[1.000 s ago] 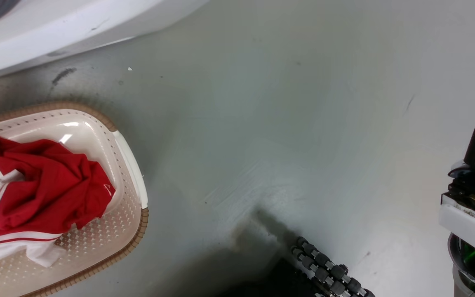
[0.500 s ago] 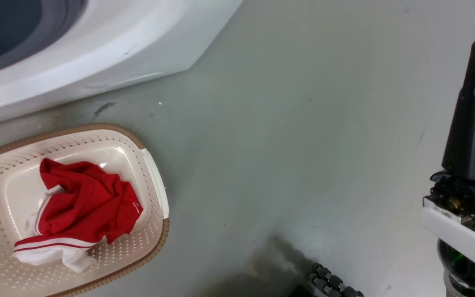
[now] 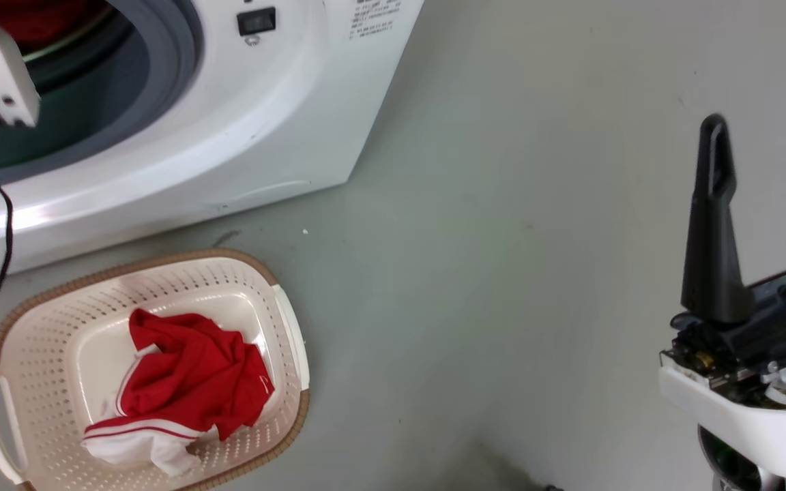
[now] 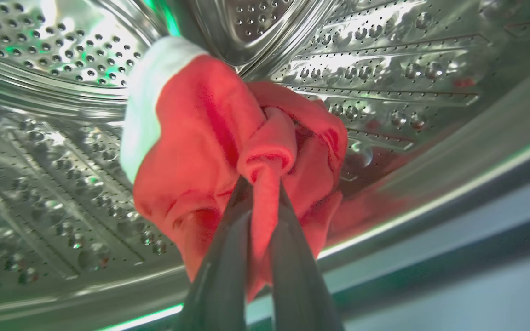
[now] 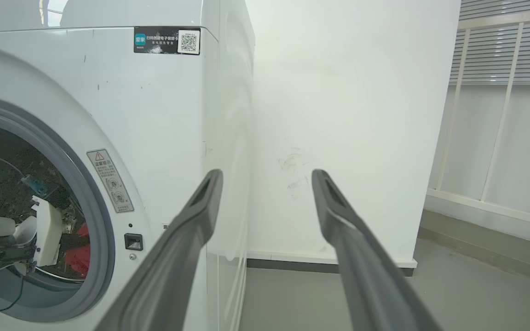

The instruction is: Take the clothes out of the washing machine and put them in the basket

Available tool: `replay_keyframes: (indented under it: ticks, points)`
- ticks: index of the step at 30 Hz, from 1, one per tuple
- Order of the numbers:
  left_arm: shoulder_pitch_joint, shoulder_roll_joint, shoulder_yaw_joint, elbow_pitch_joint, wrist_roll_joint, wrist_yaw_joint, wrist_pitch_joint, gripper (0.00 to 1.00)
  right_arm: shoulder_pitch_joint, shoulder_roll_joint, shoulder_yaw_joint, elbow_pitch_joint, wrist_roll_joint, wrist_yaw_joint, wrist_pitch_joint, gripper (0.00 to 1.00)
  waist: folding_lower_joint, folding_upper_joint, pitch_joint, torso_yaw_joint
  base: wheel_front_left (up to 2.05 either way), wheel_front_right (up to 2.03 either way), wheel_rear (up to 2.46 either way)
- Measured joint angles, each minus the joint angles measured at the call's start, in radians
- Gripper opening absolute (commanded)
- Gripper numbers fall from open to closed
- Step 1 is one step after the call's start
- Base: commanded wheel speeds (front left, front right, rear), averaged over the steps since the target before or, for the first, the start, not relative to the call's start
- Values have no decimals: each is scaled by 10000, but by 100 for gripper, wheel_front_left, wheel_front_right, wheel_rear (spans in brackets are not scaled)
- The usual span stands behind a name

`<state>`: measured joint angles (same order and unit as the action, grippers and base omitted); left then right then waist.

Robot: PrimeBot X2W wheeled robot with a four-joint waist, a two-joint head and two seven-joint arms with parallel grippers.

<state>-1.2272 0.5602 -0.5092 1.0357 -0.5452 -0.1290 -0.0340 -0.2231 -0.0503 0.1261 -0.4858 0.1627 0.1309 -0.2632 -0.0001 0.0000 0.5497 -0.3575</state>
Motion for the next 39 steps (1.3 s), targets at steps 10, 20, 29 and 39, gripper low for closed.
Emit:
replay_keyframes:
  ticks: [10, 20, 29, 39]
  points:
    - [2177, -357, 19, -640, -263, 334, -1609, 0, 834, 0, 146, 384, -443, 0, 0, 100, -1, 0, -1377, 309, 0, 0, 0]
    - [4401, -692, 134, -2617, -385, 1185, -2182, 0, 1730, 0, 257, 1127, -895, 0, 0, 100, -2, 0, -2651, 683, 0, 0, 0]
    - [6224, -654, 307, -4930, -280, 2011, -2259, 0, 2349, 0, 230, 1812, -1172, 0, 0, 100, -2, 0, -3438, 1056, 0, 0, 0]
    - [8397, -301, 362, -7787, -132, 3022, -2226, 0, 3132, 0, 40, 2541, -1379, 0, 0, 100, -2, 0, -4382, 1456, 0, 0, 0]
